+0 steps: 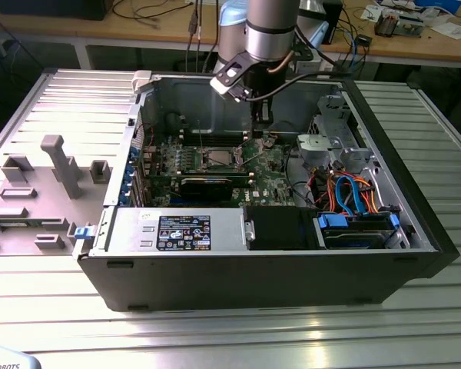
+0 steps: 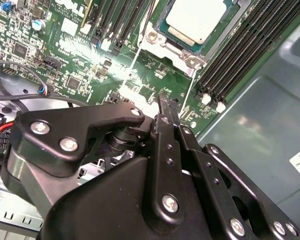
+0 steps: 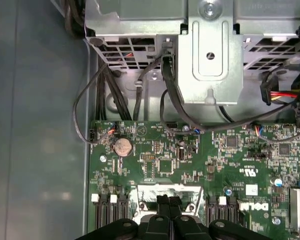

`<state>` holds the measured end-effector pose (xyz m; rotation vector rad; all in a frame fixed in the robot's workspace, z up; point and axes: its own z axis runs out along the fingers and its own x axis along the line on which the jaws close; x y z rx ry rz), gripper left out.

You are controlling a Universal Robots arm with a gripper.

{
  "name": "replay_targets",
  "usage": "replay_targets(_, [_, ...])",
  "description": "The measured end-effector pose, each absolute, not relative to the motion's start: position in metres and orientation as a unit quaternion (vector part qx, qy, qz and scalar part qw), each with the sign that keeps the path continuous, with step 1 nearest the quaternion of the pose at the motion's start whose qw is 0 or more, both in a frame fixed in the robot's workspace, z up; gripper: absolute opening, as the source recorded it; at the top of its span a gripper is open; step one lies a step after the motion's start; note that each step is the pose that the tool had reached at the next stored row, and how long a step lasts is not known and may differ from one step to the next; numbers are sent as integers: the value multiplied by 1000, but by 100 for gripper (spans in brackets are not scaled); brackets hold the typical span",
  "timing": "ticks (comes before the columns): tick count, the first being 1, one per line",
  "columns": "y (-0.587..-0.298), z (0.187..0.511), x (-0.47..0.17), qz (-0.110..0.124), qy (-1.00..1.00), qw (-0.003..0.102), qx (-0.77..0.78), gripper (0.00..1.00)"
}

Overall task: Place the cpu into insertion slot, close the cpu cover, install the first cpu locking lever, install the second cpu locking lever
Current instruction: 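Close the cpu cover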

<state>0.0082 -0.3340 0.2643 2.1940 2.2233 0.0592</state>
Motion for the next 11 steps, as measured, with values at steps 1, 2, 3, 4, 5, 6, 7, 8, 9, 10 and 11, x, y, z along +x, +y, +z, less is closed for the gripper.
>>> replay_targets(1, [-334,264,11,19,712,9,702,11])
replay_targets(2, [-334,264,14,19,712,9,702,11])
replay_targets(3, [-333,262,19,19,713,9,701,11])
replay_targets(4, [-333,262,22,19,714,9,700,11])
replay_targets(5, [-333,261,26,18,715,8,698,11])
replay_targets(6, [-333,260,32,18,716,8,698,11])
replay_targets(7, [-333,259,37,17,716,7,698,11])
replay_targets(8, [-333,258,39,16,716,6,698,11])
replay_targets(9, [-333,257,40,16,716,6,698,11])
replay_targets(10, [-333,256,41,16,716,6,698,11])
replay_targets(11, [-333,254,42,15,716,5,698,11])
